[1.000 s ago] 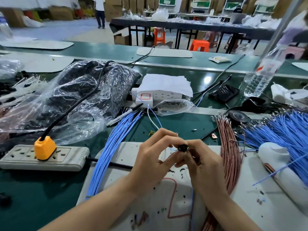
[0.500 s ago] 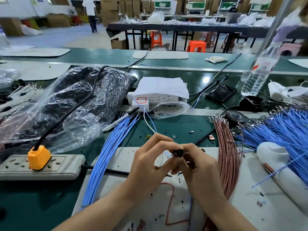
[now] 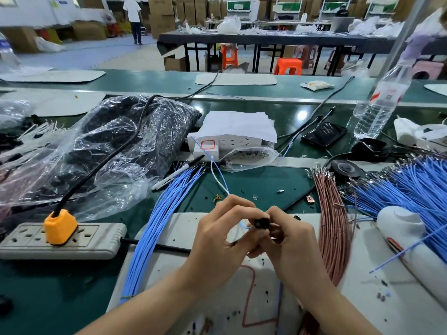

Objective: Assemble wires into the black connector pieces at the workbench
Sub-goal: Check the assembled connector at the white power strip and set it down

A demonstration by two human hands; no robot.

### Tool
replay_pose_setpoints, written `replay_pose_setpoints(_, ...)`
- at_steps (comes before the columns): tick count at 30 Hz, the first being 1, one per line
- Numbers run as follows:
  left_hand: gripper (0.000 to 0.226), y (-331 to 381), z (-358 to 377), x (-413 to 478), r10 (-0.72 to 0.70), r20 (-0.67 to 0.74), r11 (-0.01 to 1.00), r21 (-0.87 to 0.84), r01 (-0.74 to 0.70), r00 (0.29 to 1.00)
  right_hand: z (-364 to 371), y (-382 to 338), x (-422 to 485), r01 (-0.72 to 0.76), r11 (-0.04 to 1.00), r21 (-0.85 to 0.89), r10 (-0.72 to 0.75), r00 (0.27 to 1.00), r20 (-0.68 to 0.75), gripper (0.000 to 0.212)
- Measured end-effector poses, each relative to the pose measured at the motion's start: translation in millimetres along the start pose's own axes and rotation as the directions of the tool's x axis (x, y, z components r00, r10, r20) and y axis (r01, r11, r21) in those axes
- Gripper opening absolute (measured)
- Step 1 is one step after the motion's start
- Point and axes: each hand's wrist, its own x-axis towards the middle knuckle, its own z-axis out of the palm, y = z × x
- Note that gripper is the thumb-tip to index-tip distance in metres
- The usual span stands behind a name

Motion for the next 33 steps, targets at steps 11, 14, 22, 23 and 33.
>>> replay_pose_setpoints(11, 0.015, -4.8, -1.5, 2.8, -0.090, 0.059, 0.985, -0.139, 0.098, 0.994, -14.7, -2.8, 10.6, -0.259, 0.882, 0.394, 0.341, 0.927, -0.153, 0.018)
replay_pose_setpoints(14, 0.019, -4.3, 0.3, 0.7, -0.150, 0.124, 0.971, -0.168, 0.170, 0.981, -16.5, -8.6, 9.0, -0.215, 0.882, 0.419, 0.302, 0.941, -0.155, 0.012)
replay_pose_setpoints(22, 0.025, -6.2, -0.5, 1.7, -0.265, 0.131, 0.948, -0.146, 0.283, 0.955, -24.4, -14.3, 11.7, -0.168, 0.859, 0.483, 0.294, 0.935, -0.197, 0.012)
replay_pose_setpoints(23, 0.024, -6.0, -0.2, 1.7, -0.271, 0.135, 0.946, -0.147, 0.289, 0.953, -25.1, -13.9, 11.6, -0.170, 0.850, 0.498, 0.302, 0.933, -0.197, 0.014)
replay_pose_setpoints(33, 0.027, -11.7, 0.3, 1.1, -0.295, 0.155, 0.949, -0.065, 0.308, 0.943, -18.6, -21.1, 7.2, -0.087, 0.906, 0.415, 0.147, 0.983, -0.115, 0.013)
